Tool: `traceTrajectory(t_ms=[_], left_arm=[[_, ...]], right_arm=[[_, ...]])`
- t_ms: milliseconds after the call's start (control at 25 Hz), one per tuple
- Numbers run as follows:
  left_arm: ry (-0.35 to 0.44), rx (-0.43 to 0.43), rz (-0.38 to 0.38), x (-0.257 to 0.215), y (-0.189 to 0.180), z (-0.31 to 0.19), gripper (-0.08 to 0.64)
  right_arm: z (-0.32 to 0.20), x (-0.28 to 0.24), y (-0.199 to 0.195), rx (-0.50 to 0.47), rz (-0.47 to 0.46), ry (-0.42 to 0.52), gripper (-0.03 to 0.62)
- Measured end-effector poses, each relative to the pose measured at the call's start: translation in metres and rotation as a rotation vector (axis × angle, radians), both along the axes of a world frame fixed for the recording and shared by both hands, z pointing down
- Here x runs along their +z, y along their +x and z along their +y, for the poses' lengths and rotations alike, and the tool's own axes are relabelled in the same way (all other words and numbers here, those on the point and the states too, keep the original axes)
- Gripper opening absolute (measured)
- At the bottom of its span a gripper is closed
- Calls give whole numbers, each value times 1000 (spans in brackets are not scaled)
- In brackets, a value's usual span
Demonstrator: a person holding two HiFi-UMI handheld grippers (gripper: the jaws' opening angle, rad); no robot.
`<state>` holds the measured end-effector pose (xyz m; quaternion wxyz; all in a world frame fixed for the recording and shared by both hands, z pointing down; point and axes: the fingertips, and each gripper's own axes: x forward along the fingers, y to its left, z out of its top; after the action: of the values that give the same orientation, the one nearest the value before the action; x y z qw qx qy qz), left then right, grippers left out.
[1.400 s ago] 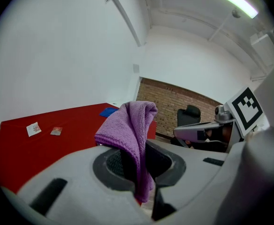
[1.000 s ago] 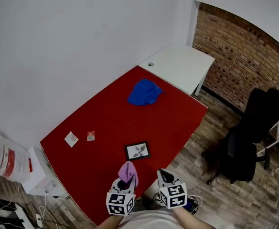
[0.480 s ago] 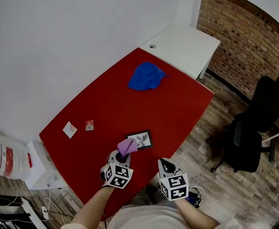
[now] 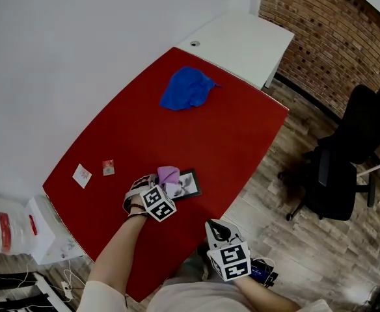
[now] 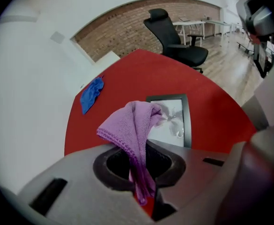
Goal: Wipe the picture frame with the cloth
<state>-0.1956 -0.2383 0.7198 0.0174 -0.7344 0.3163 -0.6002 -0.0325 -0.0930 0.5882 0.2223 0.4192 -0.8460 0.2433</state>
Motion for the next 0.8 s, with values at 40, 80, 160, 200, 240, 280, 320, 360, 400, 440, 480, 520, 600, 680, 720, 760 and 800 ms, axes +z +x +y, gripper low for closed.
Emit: traceTrajectory(t_ms=[40, 80, 160, 200, 240, 280, 320, 360, 400, 440, 480, 520, 600, 680, 720, 760, 800], left_arm=[[-11, 9, -18, 5, -2, -4, 54], [-23, 17, -31, 9, -2, -6, 54], [-45, 39, -50, 14, 0, -5, 54], [-54, 56, -58, 16, 3, -2, 54], [-61, 75, -65, 18, 7, 3, 54], [-70, 94, -70, 19, 11, 10, 54], [-81, 109, -72, 21, 15, 19, 54], [-93, 120, -73, 22, 18, 30, 54], [-106, 130, -76, 23, 20, 41, 54], [-118, 141, -81, 23, 22, 53, 54], [-129, 153, -88, 24, 24, 64, 54], [-141, 164, -96, 25, 26, 75, 54], [-164, 178, -103, 27, 30, 90, 54], [-172, 186, -106, 28, 32, 96, 54], [-170, 187, -108, 27, 32, 94, 54], [-165, 180, -107, 26, 30, 90, 54], [-161, 165, -103, 25, 28, 82, 54]], right_arm=[[1, 2, 2, 4, -1, -7, 5], [1, 4, 3, 7, -1, -13, 5], [0, 6, 7, 9, -2, -18, 5], [-1, 8, 9, 10, -3, -19, 5], [-2, 9, 11, 11, -5, -19, 5], [-4, 10, 13, 12, -6, -19, 5], [-6, 11, 13, 13, -9, -18, 5], [-8, 11, 13, 12, -12, -16, 5], [-10, 11, 13, 11, -15, -15, 5], [-12, 11, 12, 9, -18, -14, 5], [-13, 10, 12, 6, -20, -14, 5], [-14, 10, 11, 3, -23, -12, 5], [-16, 10, 11, -1, -28, -9, 5], [-16, 10, 10, -7, -29, -9, 5], [-15, 10, 10, -10, -28, -11, 5], [-14, 11, 9, -12, -28, -13, 5], [-12, 11, 9, -13, -27, -16, 5]])
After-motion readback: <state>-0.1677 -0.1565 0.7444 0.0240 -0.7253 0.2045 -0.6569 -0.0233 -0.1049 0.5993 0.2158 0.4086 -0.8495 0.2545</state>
